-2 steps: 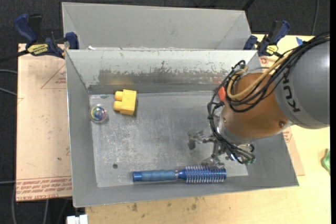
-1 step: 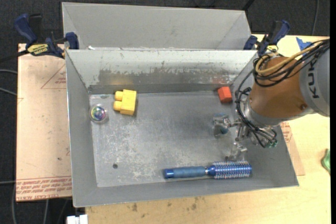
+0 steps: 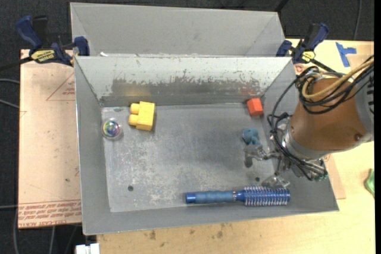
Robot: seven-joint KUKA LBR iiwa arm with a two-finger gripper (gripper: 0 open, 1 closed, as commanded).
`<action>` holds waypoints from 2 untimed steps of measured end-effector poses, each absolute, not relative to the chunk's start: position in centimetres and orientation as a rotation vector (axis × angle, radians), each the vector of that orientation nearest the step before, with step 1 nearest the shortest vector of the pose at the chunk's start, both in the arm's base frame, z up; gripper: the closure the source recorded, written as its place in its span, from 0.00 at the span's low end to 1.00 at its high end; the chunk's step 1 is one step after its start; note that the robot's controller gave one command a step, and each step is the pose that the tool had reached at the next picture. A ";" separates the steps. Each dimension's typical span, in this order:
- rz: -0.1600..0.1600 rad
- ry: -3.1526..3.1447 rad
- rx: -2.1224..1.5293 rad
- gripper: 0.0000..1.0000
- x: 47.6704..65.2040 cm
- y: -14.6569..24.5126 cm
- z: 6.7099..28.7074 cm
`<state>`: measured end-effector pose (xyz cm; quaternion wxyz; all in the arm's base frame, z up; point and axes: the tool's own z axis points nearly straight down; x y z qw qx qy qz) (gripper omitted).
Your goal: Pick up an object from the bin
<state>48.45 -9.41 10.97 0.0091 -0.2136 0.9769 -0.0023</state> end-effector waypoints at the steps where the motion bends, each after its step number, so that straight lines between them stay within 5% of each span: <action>1: -0.001 3.033 -0.689 0.00 48.9 -0.2 7.9; 2: -0.003 3.054 -0.597 0.00 48.6 2.6 8.2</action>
Offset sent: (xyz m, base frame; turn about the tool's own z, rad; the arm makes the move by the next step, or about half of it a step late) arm -0.0040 0.0865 -0.0335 -0.0082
